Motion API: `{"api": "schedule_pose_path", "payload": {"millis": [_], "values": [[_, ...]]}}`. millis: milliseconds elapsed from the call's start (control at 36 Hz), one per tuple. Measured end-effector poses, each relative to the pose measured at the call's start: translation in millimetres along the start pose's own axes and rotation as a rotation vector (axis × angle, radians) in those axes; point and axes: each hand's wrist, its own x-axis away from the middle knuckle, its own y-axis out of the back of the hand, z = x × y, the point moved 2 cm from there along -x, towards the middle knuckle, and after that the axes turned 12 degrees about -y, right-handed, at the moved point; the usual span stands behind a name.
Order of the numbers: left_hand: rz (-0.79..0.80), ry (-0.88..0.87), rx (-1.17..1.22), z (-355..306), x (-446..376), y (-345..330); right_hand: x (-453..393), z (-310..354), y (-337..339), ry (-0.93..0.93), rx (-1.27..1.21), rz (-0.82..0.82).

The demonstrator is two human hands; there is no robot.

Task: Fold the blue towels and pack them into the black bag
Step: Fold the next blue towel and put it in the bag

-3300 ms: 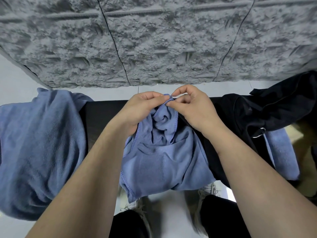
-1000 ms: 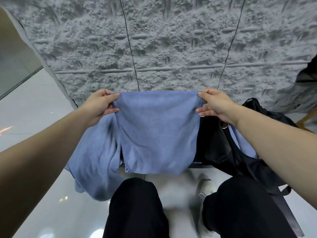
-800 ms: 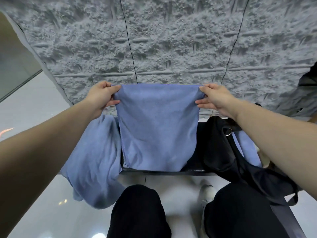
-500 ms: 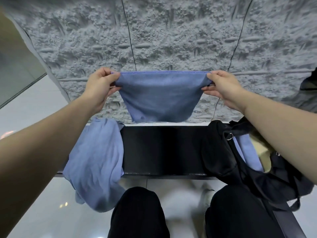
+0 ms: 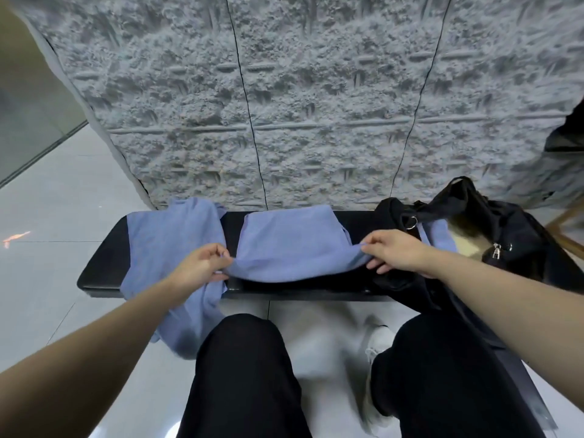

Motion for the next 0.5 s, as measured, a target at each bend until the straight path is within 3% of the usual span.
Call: {"api": "schedule_pose_path", "payload": {"millis": [500], "values": [[-0.011, -0.029, -0.138, 19, 7, -6, 9, -19, -14, -0.025, 0.069, -0.029]]}}
